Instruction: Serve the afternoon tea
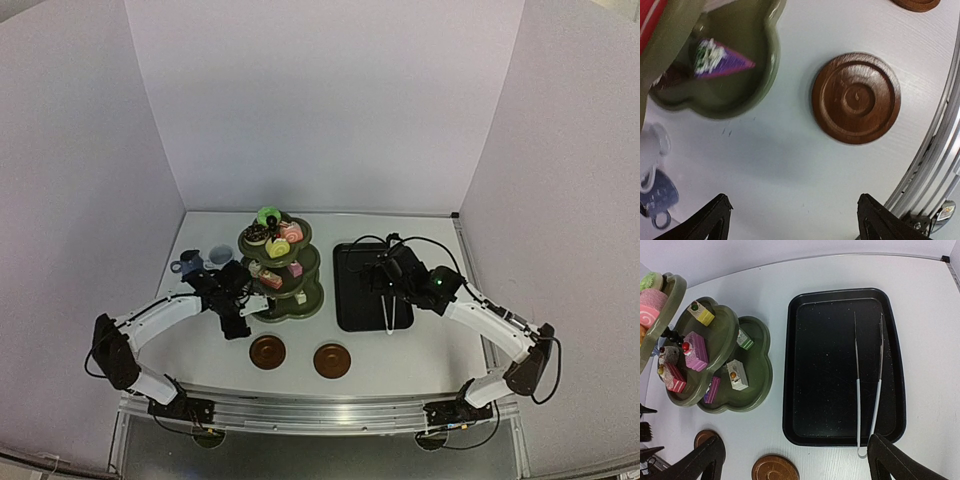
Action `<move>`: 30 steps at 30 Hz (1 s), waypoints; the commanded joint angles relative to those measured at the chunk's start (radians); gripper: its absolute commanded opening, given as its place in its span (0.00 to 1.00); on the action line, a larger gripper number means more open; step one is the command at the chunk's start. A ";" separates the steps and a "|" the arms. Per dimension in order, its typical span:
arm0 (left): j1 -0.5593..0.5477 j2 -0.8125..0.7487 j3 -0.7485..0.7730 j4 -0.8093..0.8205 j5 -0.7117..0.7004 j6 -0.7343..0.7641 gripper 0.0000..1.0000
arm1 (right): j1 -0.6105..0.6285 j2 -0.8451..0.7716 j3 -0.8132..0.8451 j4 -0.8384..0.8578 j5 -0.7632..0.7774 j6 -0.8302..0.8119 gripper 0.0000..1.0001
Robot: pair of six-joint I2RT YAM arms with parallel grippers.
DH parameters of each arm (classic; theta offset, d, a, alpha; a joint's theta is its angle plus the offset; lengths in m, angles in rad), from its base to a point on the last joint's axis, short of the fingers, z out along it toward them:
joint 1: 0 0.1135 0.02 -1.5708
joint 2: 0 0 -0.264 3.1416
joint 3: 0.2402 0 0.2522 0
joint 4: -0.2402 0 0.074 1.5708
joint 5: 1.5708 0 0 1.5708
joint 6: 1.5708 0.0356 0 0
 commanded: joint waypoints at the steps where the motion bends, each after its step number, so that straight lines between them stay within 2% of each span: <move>1: 0.168 -0.138 0.037 -0.196 0.105 0.073 0.88 | 0.008 -0.009 0.041 0.015 0.029 -0.035 0.98; 6: 0.452 -0.163 0.083 -0.181 0.154 0.127 0.91 | 0.007 -0.015 0.044 0.016 0.036 -0.088 0.98; 9: 0.667 -0.040 0.184 -0.160 0.242 0.137 0.89 | 0.007 -0.009 0.059 0.029 0.025 -0.158 0.98; 11: 0.756 0.062 0.277 -0.145 0.273 0.123 0.86 | 0.006 -0.001 0.066 0.038 0.004 -0.221 0.98; 14: 0.790 0.136 0.336 -0.086 0.361 0.179 0.84 | -0.021 0.003 0.052 0.053 -0.039 -0.300 0.98; 18: 0.790 0.130 0.237 0.084 0.492 0.361 0.86 | -0.124 -0.032 -0.015 0.113 -0.142 -0.343 0.98; 21: 0.791 0.229 0.293 0.081 0.461 0.415 0.83 | -0.206 -0.075 -0.076 0.180 -0.206 -0.348 0.98; 23: 0.791 0.265 0.293 0.109 0.437 0.506 0.82 | -0.229 -0.088 -0.096 0.210 -0.217 -0.367 0.98; 26: 0.792 0.307 0.284 0.158 0.441 0.619 0.82 | -0.235 -0.085 -0.096 0.222 -0.214 -0.397 0.98; 30: 0.791 0.422 0.378 0.141 0.451 0.673 0.79 | -0.237 -0.071 -0.094 0.234 -0.214 -0.407 0.98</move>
